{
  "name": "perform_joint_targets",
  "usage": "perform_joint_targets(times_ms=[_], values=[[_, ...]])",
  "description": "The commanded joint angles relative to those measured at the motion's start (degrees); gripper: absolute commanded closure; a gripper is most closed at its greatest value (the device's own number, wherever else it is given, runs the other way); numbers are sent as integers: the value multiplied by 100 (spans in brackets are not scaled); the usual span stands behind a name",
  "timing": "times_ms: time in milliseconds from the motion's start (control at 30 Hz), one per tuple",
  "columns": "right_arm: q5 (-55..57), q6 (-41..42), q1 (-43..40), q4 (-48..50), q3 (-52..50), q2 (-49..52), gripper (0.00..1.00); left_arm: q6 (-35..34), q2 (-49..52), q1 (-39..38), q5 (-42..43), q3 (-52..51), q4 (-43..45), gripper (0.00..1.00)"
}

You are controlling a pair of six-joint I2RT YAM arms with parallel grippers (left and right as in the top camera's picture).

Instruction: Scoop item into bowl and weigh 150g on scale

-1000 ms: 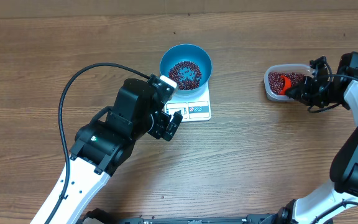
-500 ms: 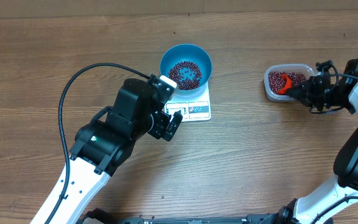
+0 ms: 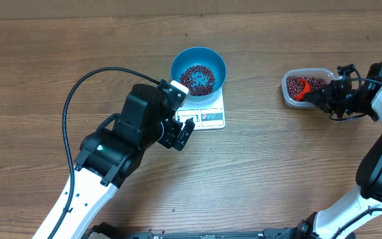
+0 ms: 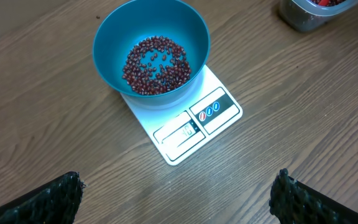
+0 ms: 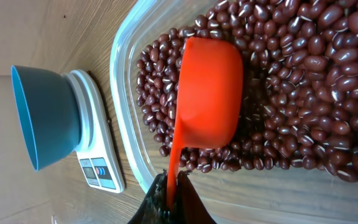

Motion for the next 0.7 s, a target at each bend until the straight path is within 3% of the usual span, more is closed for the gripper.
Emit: perform_joint_targets(times_ms=[0, 667], values=[[-72, 48, 22, 90, -52, 332, 96, -74, -33, 28, -59, 107, 0, 0], [-804, 22, -748, 11, -52, 424, 96, -74, -33, 28, -59, 107, 0, 1]])
